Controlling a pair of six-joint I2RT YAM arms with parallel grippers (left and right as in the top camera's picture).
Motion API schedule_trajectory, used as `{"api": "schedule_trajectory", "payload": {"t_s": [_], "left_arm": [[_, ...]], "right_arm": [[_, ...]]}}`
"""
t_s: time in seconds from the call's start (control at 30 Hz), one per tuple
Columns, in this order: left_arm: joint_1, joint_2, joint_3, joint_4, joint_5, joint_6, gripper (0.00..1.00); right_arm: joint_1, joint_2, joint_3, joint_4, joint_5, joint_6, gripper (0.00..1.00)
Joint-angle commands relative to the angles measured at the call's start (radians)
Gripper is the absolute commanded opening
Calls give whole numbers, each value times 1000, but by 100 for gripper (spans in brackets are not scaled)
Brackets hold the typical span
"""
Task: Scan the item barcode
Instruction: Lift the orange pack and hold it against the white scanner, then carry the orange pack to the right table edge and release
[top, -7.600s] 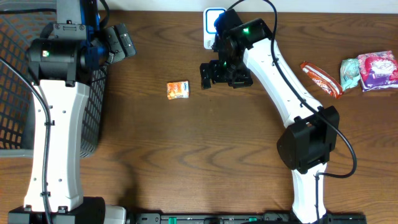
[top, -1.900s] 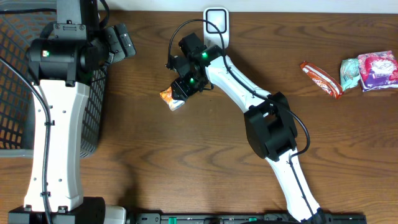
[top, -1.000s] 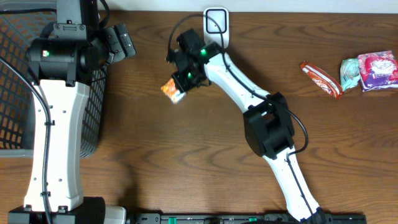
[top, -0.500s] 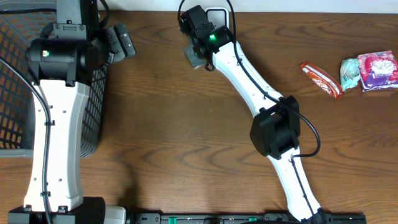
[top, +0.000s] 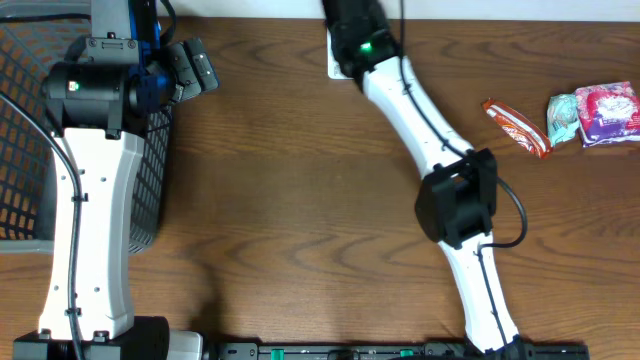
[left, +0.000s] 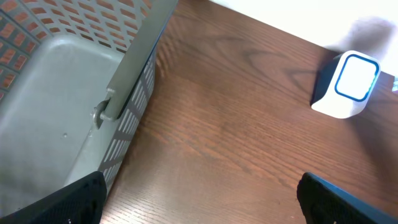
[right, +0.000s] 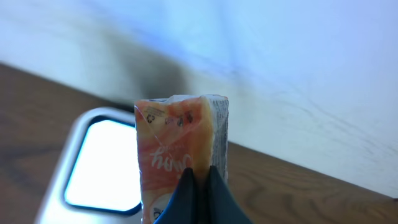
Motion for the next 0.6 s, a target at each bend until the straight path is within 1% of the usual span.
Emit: {"api": "schedule_trajectory", "payload": {"t_s": [0.0,0.13,0.23,0.27,0.37,0.43,0.57], "left_arm": [[4,2,3,-3,-6,-5,98],[4,2,3,-3,-6,-5,98],[4,2,3,-3,-6,-5,98],[4,2,3,-3,-6,-5,98],[4,2,3,-3,-6,-5,98],[4,2,3,-3,-6,-5,98],[4,2,3,-3,-6,-5,98]], "right_arm": [[-37,18,18,19,-53,-26,1],[-35,21,18,17,-105,-25,1],[-26,21,18,13,-76,-14,1],[-25,21,18,12,-43,10,1],[-36,9,18,-8,146,146,1],[-66,-9,18,-78,219,222,1],[-148,-35,18,-249,219,312,1]]}}
